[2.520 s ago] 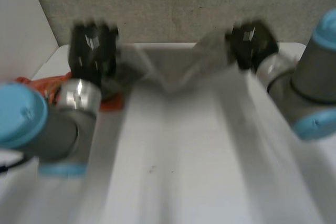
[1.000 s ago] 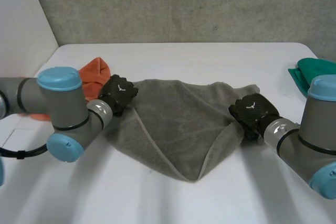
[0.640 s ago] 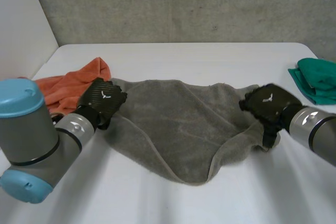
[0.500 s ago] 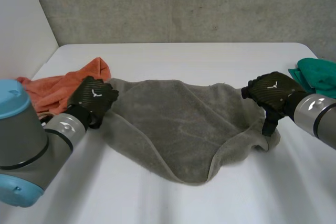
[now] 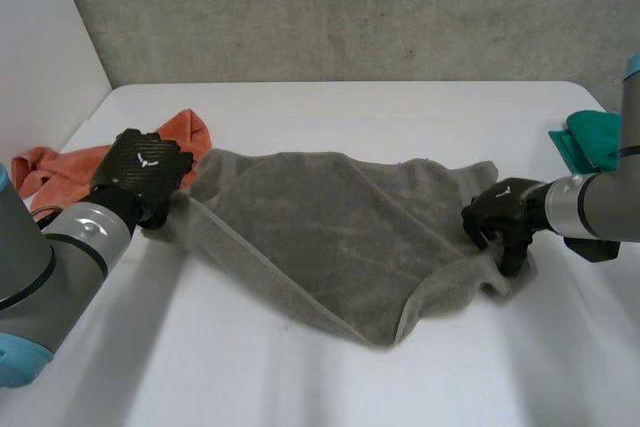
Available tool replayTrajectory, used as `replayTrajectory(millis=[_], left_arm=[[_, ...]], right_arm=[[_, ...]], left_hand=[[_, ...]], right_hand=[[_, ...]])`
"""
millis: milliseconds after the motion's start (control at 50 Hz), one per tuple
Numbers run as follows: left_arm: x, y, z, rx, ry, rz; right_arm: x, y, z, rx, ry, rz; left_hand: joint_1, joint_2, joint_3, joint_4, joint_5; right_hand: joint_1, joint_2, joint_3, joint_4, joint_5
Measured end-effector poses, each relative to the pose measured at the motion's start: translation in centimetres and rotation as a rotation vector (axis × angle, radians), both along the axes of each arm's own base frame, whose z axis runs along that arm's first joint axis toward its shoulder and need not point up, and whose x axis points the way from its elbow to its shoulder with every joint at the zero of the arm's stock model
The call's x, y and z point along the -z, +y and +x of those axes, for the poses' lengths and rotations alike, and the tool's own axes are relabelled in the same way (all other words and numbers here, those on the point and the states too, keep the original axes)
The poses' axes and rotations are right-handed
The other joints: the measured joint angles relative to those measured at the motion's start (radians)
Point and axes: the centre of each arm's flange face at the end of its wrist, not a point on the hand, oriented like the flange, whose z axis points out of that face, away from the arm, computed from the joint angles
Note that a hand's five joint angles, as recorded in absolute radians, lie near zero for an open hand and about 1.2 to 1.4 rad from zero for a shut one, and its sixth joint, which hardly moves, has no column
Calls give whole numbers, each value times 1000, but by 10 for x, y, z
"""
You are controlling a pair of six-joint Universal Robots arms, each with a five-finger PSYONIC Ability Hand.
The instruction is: Fold the laundry.
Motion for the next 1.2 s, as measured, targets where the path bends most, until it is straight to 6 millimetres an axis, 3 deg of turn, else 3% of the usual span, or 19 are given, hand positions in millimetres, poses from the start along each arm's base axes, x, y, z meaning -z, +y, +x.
replayTrajectory(millis=[20, 40, 80, 160, 260, 360, 500, 600, 680, 900, 920, 1040, 1200], left_arm=[[0, -1, 1, -2, 0, -1], [0, -1, 1, -4, 0, -1], [-1, -2, 2, -10, 1, -2], [-5, -3, 5, -21, 4, -10], [-27, 4, 18, -64, 31, -36], [-50, 23, 40, -133, 66, 7], [-51, 58, 58, -189, 57, 139], [-42, 72, 60, -181, 42, 203], [-36, 74, 59, -163, 45, 227], [-16, 49, 55, -145, 61, 224], [-8, 35, 53, -143, 65, 215], [9, 5, 45, -143, 103, 220], [18, -31, 30, -140, 201, 223]], right_arm=[[2, 0, 0, 0, 3, 3], [2, -1, 0, 2, 3, 2], [1, -1, -1, 7, 0, -5], [-7, -2, -3, 23, -11, -31], [-43, 7, -20, 78, -32, -109], [-71, 41, -46, 94, 14, -153], [-79, 82, -76, 64, 155, -160], [-80, 91, -95, 82, 202, -160], [-79, 92, -99, 92, 184, -157], [-61, 67, -94, 119, 89, -210], [-52, 56, -88, 124, 86, -228], [-32, 41, -72, 112, 120, -228], [-24, 13, -58, 140, 119, -321]], left_hand=[[0, 0, 0, 0, 0], [0, 0, 0, 0, 0], [0, 0, 0, 0, 0], [0, 0, 0, 0, 0], [0, 0, 0, 0, 0], [0, 0, 0, 0, 0], [0, 4, 5, 0, 0], [0, 4, 5, 3, 0], [0, 4, 5, 3, 0], [0, 4, 5, 4, 0], [0, 4, 5, 4, 0], [0, 4, 5, 4, 0], [0, 4, 5, 4, 0]], right_hand=[[175, 224, 200, 203, 198], [175, 224, 200, 203, 198], [322, 426, 418, 425, 417], [322, 428, 430, 441, 422], [322, 428, 430, 441, 422], [322, 428, 430, 441, 422], [322, 428, 430, 441, 422], [339, 428, 430, 442, 434], [339, 428, 430, 442, 438], [339, 428, 430, 442, 440], [339, 428, 430, 442, 440], [339, 428, 430, 442, 441], [339, 428, 430, 442, 442]])
